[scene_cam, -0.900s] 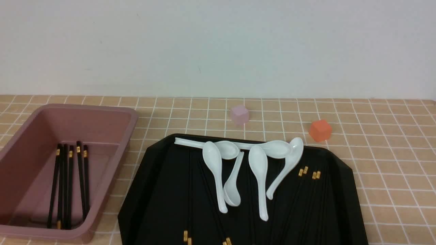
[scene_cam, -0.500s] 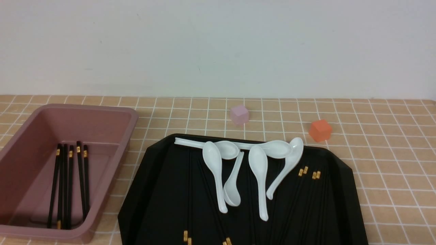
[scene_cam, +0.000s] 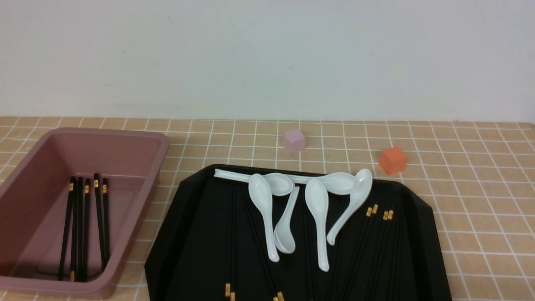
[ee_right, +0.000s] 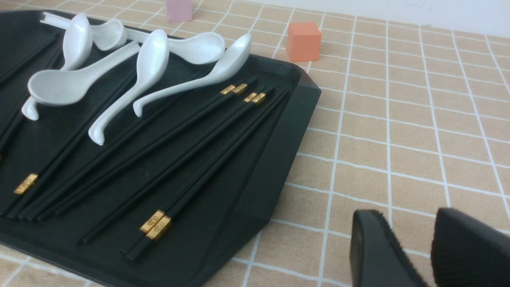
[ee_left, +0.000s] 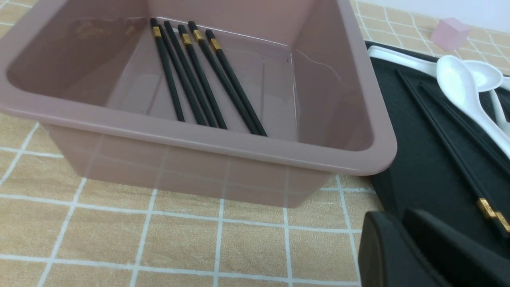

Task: On brown tablecloth take chopsticks from black tray and put them in box.
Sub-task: 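Reach over to the black tray and grasp a pair of chopsticks with the left gripper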

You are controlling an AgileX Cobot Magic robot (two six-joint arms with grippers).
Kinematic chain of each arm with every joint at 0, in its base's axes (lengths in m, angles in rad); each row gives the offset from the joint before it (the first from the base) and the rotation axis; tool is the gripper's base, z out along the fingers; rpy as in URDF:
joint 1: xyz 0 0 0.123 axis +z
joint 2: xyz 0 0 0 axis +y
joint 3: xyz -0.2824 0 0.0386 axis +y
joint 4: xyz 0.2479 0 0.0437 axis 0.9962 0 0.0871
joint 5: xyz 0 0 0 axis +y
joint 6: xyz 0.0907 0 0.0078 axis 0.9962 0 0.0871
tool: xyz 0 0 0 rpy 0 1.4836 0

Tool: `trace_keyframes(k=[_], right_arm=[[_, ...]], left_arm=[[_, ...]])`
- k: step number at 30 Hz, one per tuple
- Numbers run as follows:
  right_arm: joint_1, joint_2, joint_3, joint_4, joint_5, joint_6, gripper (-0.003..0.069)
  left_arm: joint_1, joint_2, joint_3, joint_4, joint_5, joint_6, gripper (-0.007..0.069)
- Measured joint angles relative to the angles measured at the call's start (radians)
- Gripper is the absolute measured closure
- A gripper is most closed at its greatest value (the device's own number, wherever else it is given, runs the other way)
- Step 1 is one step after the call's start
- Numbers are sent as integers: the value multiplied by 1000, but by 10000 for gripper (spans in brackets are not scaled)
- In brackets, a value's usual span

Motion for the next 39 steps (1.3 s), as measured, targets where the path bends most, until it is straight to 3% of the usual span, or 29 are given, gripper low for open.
trace_keyframes(k=[14, 17, 23, 28, 33, 37, 39], right_arm=[[0, 0, 0, 0, 0, 0, 419], [0, 0, 0, 0, 0, 0, 419], [0, 0, 0, 0, 0, 0, 419], [0, 0, 0, -1, 0, 0, 419], [0, 0, 0, -1, 0, 0, 419], [0, 0, 0, -1, 0, 0, 419], [0, 0, 0, -1, 0, 0, 419]], left_arm=[[0, 0, 0, -17, 0, -9, 531], [0, 0, 0, -179, -4, -102, 531], [0, 0, 0, -706, -22, -392, 529], [0, 0, 0, -875, -102, -441, 522], [0, 0, -39, -933, -172, -394, 530], [0, 23, -211, -906, -145, -246, 633], [0, 111, -322, -861, -75, -196, 637]])
